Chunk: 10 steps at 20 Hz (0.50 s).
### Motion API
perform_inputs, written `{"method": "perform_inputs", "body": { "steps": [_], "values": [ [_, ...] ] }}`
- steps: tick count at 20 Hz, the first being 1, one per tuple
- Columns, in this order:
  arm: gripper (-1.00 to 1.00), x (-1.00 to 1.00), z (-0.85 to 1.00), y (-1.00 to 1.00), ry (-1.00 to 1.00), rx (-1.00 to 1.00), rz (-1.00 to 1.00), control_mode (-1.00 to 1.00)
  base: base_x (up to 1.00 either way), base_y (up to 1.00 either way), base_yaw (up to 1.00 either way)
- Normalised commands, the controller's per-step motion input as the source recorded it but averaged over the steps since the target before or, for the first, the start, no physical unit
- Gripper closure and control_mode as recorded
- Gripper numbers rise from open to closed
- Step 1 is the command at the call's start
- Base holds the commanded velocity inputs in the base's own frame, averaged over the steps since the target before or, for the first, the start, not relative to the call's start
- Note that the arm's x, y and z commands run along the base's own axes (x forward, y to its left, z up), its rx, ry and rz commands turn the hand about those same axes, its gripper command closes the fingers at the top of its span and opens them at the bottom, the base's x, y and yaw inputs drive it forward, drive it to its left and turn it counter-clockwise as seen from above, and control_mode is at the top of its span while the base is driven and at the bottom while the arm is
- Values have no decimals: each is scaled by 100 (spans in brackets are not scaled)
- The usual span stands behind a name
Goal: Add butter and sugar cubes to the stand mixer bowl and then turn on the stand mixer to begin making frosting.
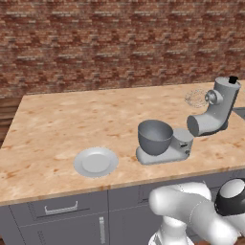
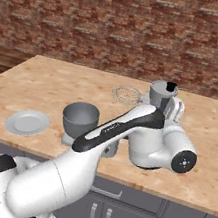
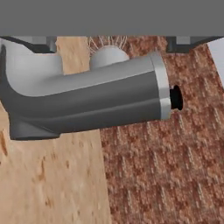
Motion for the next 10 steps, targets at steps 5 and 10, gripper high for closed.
{"method": "perform_inputs", "body": {
  "steps": [5,10],
  "values": [
    [-100,23,-6,-55,-9,0,0,-100,0,0,0],
    [-100,51,-20,-26,-5,0,2,-100,0,0,0]
  ]
}}
